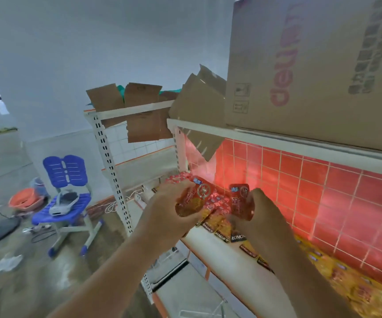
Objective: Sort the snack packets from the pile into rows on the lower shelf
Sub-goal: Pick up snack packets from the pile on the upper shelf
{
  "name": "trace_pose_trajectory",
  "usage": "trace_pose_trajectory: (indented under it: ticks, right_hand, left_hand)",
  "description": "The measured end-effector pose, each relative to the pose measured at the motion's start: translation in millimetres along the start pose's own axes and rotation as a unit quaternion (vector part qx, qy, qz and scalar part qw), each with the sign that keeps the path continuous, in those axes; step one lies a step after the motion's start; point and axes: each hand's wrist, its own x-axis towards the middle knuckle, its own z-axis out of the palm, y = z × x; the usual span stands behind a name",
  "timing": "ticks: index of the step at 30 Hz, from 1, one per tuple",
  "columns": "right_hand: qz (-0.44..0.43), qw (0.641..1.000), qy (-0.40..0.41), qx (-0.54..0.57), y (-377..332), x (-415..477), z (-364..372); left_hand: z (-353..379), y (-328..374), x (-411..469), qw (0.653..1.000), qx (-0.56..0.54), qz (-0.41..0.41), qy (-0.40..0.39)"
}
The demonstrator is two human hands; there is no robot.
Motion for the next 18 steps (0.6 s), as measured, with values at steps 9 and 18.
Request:
trace_pose_trajectory:
  ticks: [9,18]
  right_hand:
    - [0.097,0.992,-0.043,-0.074,68,45,66]
    - [0.193,0.977,-0.028,-0.091,102,64,139]
  left_hand:
    - [93,-86,53,0.993,0.036,-0.045,-0.101]
    - [181,-159,96,0.979,0.039,-0.037,-0.197]
